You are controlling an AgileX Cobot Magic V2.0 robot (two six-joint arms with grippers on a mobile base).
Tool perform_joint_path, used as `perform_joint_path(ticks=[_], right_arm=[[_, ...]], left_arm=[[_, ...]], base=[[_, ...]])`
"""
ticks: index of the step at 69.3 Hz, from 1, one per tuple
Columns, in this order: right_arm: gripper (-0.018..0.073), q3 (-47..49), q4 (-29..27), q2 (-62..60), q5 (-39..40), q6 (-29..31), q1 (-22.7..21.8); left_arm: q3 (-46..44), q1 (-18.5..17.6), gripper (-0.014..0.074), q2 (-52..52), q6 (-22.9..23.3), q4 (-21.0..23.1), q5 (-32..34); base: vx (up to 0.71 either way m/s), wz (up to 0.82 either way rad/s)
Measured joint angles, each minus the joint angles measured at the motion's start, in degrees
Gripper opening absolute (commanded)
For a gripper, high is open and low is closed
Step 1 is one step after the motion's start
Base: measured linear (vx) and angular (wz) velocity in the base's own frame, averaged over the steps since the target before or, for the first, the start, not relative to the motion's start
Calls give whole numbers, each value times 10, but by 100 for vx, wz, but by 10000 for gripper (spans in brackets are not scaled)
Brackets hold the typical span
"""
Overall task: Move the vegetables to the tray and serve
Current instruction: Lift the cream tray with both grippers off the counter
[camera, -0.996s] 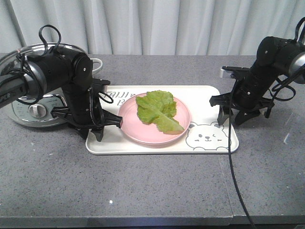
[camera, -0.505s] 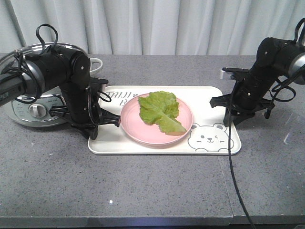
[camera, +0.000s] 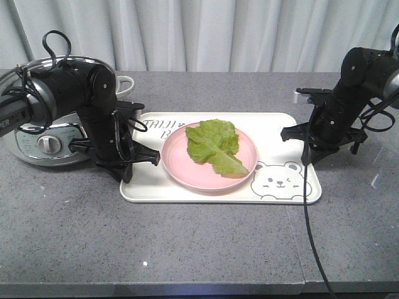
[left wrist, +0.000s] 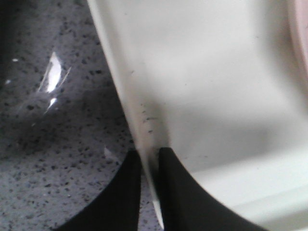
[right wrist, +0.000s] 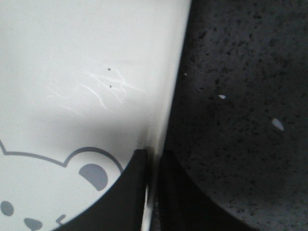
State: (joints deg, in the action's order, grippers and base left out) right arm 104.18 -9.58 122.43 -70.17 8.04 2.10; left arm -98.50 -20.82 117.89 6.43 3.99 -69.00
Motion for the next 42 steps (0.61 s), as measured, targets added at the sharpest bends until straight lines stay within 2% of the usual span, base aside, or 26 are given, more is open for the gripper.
perform_joint_path(ticks=[11, 42], right_arm=[[-6, 0, 11, -12, -1, 0, -5], [-6, 0, 12, -80, -9, 0, -42]], left_arm=[[-13, -1, -7, 4, -8, 21, -7], [-118, -18, -7, 6, -20, 28, -41]], base=[[0, 0], [0, 0]])
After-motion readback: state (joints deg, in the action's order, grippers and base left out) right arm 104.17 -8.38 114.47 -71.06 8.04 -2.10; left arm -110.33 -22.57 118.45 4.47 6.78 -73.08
